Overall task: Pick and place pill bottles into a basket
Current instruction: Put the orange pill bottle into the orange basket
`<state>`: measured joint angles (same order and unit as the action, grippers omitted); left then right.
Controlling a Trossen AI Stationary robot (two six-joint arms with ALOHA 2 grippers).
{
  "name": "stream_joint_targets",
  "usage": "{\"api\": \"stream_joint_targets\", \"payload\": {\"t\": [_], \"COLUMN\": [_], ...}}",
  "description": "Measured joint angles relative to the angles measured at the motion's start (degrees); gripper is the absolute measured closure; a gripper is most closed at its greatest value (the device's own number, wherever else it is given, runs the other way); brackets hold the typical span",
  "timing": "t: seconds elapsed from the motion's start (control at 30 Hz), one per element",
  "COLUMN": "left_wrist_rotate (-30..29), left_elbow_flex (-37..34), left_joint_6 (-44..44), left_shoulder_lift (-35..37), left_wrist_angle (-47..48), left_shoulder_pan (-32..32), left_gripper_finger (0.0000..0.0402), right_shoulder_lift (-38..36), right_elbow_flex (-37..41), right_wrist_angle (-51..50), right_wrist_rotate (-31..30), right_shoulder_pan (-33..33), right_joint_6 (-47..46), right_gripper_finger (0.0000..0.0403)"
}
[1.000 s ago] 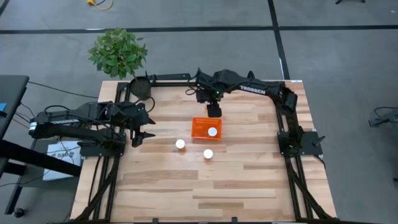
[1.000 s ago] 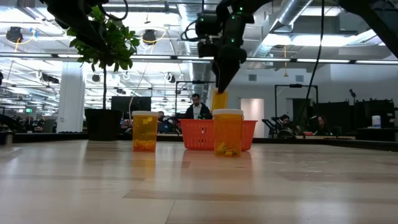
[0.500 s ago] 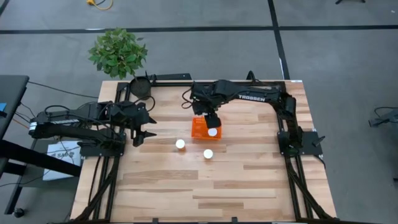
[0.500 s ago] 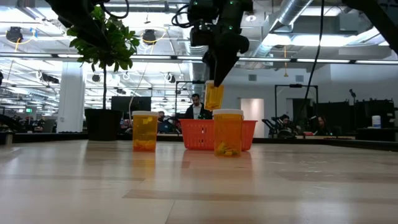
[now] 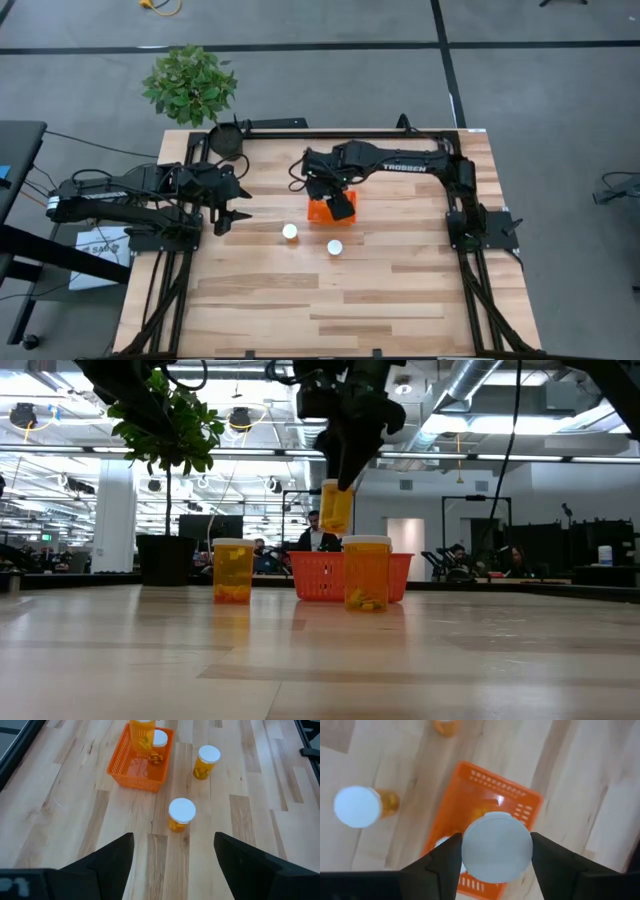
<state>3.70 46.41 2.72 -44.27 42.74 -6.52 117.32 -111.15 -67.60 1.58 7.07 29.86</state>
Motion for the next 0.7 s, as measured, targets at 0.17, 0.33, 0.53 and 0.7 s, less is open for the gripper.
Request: {"api": "stream_joint_targets", "payload": {"t": [0.17,0.33,0.53,0.7], "left_wrist_rotate": [0.0,0.0,0.0,0.0], "left_elbow_flex": [0.0,0.0,0.0,0.0], "left_joint_6": [0.0,0.0,0.0,0.1], "left_shoulder_lift": [0.0,0.0,0.0,0.0], "left_wrist_angle": [0.0,0.0,0.0,0.0], "left_shoulder_pan": [0.0,0.0,0.0,0.0], "left_gripper_finger": [0.0136,0.0136,0.0136,0.0136], "right_shoulder_lift": [0.0,0.1,0.1,0.1], "right_elbow_flex": [0.0,0.0,0.0,0.0], "right_wrist_angle": [1.4,2.3,2.9,3.4], "right_wrist_rotate": [0.0,-0.1,0.0,0.0], "right_shoulder_pan": [-1.4,-1.6,-1.4,-1.3], "right_joint_6": [0.1,-0.3,0.0,-0.3], "right_gripper_finger": [0.0194,0.0181,0.0207,0.0190]}}
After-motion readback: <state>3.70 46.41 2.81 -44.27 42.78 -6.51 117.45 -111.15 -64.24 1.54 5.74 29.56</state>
